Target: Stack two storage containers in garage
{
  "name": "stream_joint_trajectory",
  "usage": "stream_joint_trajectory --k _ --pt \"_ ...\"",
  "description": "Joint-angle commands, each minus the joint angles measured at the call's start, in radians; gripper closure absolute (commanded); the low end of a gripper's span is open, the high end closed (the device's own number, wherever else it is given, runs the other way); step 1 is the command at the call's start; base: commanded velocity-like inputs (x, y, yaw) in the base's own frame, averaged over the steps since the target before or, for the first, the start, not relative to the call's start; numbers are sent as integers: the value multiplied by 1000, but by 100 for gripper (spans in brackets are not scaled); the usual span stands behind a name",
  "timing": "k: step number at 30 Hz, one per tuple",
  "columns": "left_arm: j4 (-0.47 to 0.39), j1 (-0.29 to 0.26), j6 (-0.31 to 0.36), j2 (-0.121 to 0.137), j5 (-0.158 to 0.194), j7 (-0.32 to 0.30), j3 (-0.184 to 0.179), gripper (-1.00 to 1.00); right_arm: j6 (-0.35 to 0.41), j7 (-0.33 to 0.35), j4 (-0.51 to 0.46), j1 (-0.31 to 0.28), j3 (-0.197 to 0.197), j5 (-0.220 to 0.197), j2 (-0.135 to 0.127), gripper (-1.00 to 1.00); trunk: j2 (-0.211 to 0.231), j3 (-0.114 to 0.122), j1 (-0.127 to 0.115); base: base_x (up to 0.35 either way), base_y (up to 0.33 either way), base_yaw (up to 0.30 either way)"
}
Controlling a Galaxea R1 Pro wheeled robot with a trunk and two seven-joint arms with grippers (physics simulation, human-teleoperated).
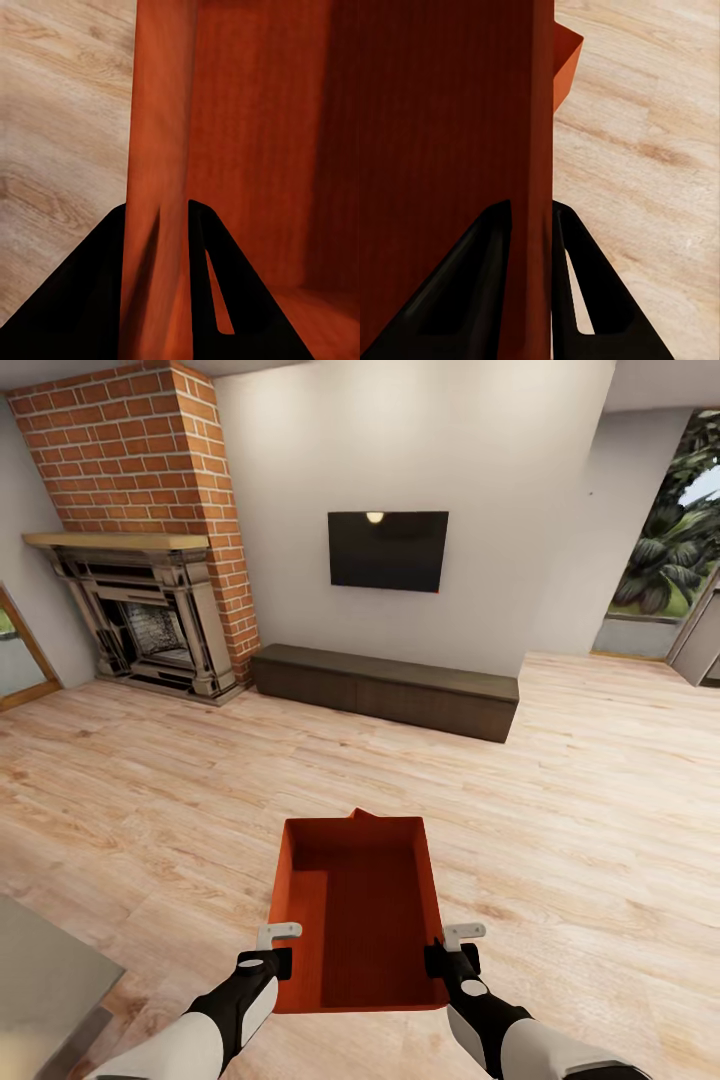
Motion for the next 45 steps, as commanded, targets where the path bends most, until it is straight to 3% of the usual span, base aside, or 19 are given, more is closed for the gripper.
stream_joint_trajectory --k 1,45 --pt "-1 0 6 -2 21 7 29 100 -5 -10 -1 -1 -17 -4 0 100 6 2 -4 0 0 0" --pt "-2 0 6 -2 23 7 29 100 -5 -12 1 -1 -17 -4 -1 100 314 140 -172 0 0 0"
